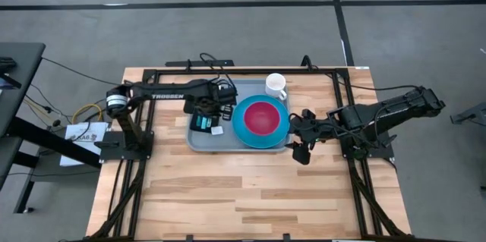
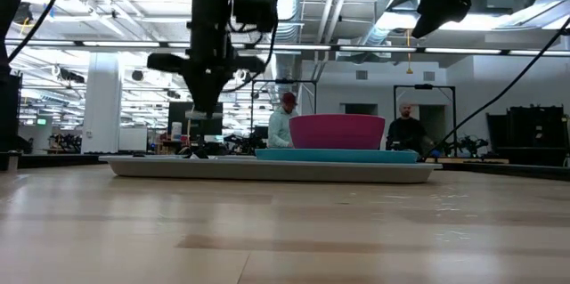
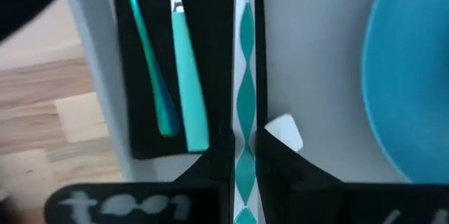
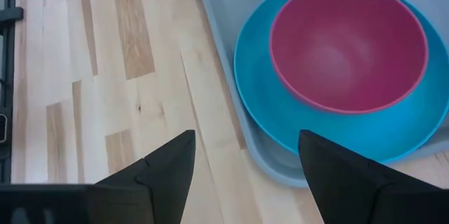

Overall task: Set up tray
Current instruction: Put the blue knife to the right of the blue spoon on the black napkin on the gray serving tray

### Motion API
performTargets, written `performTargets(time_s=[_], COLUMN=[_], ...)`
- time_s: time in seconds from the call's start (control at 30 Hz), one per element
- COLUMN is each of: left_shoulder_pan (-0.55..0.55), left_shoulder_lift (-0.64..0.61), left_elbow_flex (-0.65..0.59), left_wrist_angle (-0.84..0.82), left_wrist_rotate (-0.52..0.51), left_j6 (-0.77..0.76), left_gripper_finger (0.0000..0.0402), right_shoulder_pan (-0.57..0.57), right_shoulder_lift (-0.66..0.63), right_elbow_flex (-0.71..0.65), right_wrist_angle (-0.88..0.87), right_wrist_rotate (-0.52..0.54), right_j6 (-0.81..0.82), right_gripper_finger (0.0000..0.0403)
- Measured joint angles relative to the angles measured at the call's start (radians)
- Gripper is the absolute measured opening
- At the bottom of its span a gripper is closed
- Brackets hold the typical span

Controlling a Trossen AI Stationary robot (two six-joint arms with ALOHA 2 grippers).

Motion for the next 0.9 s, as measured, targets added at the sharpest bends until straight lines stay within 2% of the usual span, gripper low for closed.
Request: performTargets(time_s=[0.33, 0.63, 0.9], left_shoulder_pan=[0.058, 0.092, 0.105], left_shoulder_lift=[0.000, 0.000, 0.000], left_elbow_flex=[-0.150, -0.258, -0.297], left_wrist_angle=[0.214, 0.321, 0.427], left_wrist_rotate=[0.057, 0.114, 0.115], left_j6=[0.038, 0.042, 0.044], left_gripper_finger=[0.0016, 0.0016, 0.0016], right_shoulder_pan=[0.000, 0.000, 0.000], right_shoulder_lift=[0.000, 0.000, 0.000], right_elbow_flex=[0.000, 0.000, 0.000], right_wrist_angle=[0.000, 0.000, 0.000], right_wrist_rotate=[0.000, 0.000, 0.001], right_j6=[0.052, 0.088, 0.103], right_gripper_finger=[0.0244, 0.0244, 0.0244])
